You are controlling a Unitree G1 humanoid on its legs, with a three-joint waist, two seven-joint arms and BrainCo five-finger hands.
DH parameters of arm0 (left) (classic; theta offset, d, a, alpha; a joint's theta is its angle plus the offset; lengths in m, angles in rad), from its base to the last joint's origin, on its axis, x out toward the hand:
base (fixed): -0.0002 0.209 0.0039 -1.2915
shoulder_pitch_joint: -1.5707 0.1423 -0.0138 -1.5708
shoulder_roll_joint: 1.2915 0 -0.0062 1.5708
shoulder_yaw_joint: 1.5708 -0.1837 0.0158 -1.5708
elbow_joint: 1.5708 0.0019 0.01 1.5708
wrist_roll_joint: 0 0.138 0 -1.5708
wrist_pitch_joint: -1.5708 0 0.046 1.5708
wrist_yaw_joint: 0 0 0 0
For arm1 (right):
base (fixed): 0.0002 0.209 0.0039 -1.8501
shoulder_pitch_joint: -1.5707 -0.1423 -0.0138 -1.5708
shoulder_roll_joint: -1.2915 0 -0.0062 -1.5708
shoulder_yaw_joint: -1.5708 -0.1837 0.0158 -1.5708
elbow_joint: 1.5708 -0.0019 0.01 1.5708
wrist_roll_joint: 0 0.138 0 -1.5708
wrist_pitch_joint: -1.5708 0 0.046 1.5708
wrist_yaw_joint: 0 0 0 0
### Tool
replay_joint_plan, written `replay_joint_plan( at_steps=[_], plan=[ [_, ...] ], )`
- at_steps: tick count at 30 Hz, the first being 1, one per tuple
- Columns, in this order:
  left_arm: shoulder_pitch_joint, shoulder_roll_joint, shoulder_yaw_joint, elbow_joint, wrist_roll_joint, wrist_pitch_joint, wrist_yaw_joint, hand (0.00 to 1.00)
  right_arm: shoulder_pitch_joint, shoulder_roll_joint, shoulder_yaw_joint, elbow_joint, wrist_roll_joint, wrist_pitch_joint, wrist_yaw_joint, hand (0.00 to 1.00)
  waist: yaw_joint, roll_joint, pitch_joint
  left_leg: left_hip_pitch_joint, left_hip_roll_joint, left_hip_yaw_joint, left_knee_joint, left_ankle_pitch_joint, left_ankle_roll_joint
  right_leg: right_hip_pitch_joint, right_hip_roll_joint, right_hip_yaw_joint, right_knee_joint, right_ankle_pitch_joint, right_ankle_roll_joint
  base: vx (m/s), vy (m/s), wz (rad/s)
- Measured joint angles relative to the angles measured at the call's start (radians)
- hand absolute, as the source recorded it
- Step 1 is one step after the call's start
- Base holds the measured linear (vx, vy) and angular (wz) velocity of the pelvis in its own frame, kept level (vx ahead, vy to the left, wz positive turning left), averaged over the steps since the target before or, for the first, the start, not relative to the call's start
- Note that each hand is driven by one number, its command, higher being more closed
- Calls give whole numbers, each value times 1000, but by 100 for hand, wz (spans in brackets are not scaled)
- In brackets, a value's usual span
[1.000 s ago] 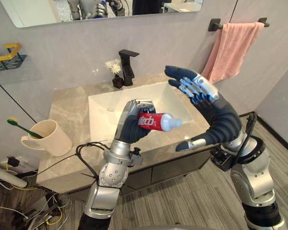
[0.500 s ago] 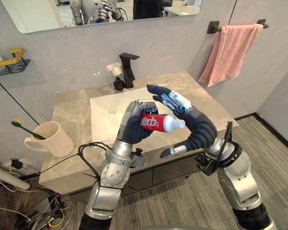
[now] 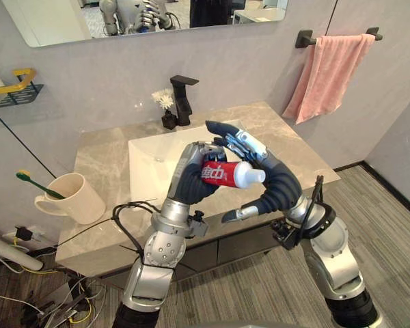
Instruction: Organize washtable
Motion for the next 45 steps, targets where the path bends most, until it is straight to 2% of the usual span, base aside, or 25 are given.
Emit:
replay_joint_plan(
  at_steps=[3, 4, 13, 31, 32, 39, 45],
  plan=[
    [0, 0, 2, 0, 0, 1, 3, 100, 0, 3, 26, 0, -18, -5, -25, 0, 0, -1, 0, 0, 0, 0, 0, 0, 0, 0, 0, 0, 0, 0, 0, 0, 0, 0],
    [0, 0, 2, 0, 0, 1, 3, 100, 0, 6, 28, 0, -18, -5, -32, 100, 0, -2, -1, 0, 0, 0, 0, 0, 0, 0, 0, 0, 0, 0, 0, 0, 0, 0],
    [0, 1, -36, 0, -7, -2, 2, 100, 0, 36, 12, 4, -18, -11, -79, 100, -1, -11, -7, 0, 0, 0, 0, 0, 0, 0, 0, 0, 0, 0, 0, 0, 0, 0],
    [0, 1, -46, 2, -7, -4, 0, 100, -3, 57, 17, 4, -57, -17, -107, 100, 0, -13, -7, -1, 0, 0, 0, 0, 0, 0, 0, -1, -1, 0, 0, 0, 0, 0],
    [0, 1, -46, 2, -7, -4, 0, 0, -3, 58, 14, 4, -59, -17, -111, 100, 0, -13, -7, -1, 0, 0, 0, 0, 0, 0, 0, -1, -1, 0, 0, 0, 0, 0],
    [0, 1, -44, 9, -6, -5, 5, 0, -3, 87, 4, 14, -98, -25, -154, 100, 0, -14, -7, 1, 0, 0, -1, 0, 0, 2, 0, -1, -1, 0, 0, 0, 0, 0],
    [-6, -17, -19, 19, -7, -5, 46, 0, 4, 103, -76, 20, -166, -27, -212, 100, 1, -15, -7, 3, 0, -1, -1, 0, 0, 4, 0, -1, 0, 0, 0, 0, 0, 0]
  ],
)
